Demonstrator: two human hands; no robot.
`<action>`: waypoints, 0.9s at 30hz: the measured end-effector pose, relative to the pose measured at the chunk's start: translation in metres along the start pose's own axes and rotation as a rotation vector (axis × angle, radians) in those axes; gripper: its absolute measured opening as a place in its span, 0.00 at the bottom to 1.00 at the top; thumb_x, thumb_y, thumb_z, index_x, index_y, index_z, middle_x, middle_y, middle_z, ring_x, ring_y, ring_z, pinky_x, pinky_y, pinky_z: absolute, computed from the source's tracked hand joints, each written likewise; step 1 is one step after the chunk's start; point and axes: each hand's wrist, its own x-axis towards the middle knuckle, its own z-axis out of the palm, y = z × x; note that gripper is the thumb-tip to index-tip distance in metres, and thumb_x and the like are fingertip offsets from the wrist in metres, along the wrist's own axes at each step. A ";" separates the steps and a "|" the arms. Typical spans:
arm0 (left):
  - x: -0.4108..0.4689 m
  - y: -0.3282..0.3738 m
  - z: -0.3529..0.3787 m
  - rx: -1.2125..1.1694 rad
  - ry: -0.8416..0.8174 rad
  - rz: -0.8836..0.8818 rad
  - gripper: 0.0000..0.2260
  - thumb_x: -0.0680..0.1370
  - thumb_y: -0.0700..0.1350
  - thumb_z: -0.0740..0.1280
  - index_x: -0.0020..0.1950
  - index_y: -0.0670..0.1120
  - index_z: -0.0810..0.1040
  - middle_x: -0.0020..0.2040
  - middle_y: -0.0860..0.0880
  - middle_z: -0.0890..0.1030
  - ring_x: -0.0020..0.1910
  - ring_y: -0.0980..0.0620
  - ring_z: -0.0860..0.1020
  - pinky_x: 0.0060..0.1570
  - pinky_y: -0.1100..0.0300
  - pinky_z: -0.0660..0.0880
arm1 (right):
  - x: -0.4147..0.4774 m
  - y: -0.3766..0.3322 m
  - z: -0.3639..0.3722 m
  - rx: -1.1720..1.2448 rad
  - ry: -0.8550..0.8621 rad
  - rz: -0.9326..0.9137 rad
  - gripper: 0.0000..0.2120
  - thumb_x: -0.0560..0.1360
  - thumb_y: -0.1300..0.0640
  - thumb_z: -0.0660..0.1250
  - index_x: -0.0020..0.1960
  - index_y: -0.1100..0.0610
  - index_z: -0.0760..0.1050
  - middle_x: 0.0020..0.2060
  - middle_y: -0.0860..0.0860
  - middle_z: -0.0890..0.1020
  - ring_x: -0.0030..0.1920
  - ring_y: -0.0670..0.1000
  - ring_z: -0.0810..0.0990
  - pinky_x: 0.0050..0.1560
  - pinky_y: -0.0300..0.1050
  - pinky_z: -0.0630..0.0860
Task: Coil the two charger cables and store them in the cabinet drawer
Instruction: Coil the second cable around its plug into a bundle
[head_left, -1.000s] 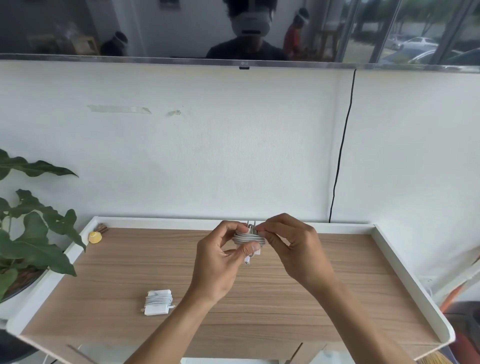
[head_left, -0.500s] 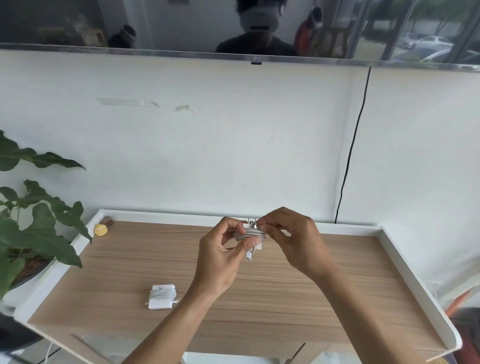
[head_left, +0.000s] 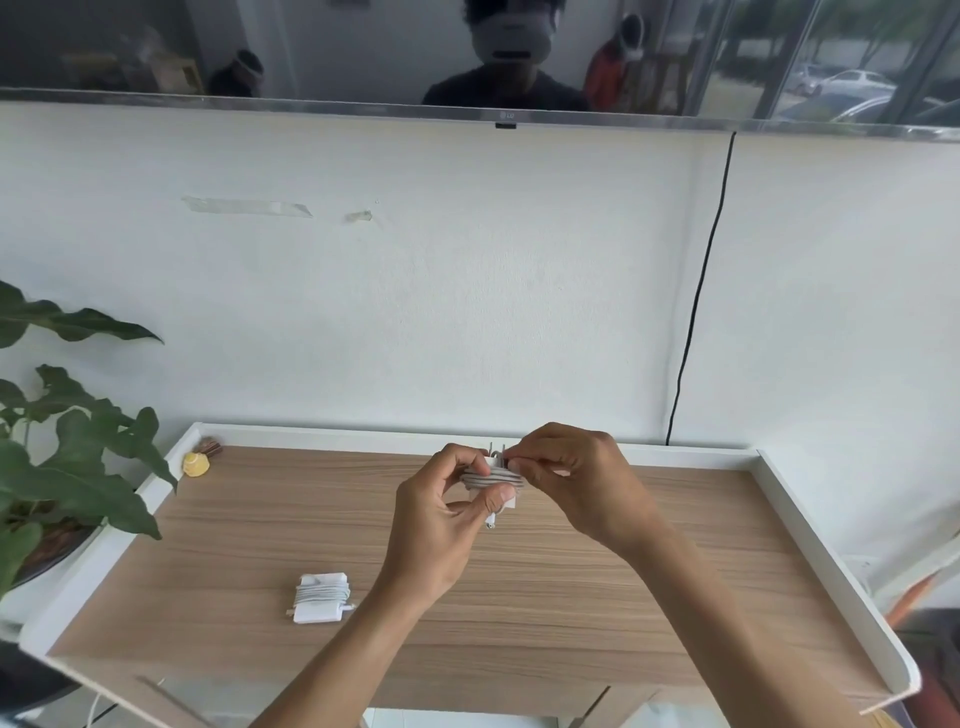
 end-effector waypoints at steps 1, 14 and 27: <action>0.000 -0.001 0.000 -0.001 0.002 -0.001 0.11 0.70 0.44 0.77 0.43 0.53 0.75 0.43 0.49 0.81 0.45 0.50 0.82 0.37 0.63 0.78 | -0.001 0.000 0.001 -0.003 0.008 0.001 0.06 0.75 0.61 0.71 0.50 0.55 0.85 0.44 0.45 0.83 0.44 0.42 0.82 0.48 0.34 0.78; -0.004 -0.006 -0.001 -0.037 0.016 0.013 0.12 0.69 0.44 0.76 0.45 0.54 0.75 0.48 0.50 0.82 0.49 0.49 0.82 0.37 0.57 0.82 | -0.011 0.004 0.024 -0.062 0.215 -0.018 0.02 0.74 0.60 0.72 0.46 0.57 0.83 0.40 0.46 0.84 0.39 0.42 0.82 0.41 0.35 0.77; -0.008 -0.019 -0.003 0.019 0.002 0.051 0.10 0.69 0.39 0.77 0.48 0.48 0.81 0.51 0.53 0.82 0.45 0.54 0.83 0.38 0.57 0.81 | -0.015 0.014 0.027 -0.368 0.079 -0.221 0.13 0.78 0.51 0.59 0.50 0.54 0.81 0.44 0.48 0.85 0.40 0.52 0.83 0.35 0.48 0.79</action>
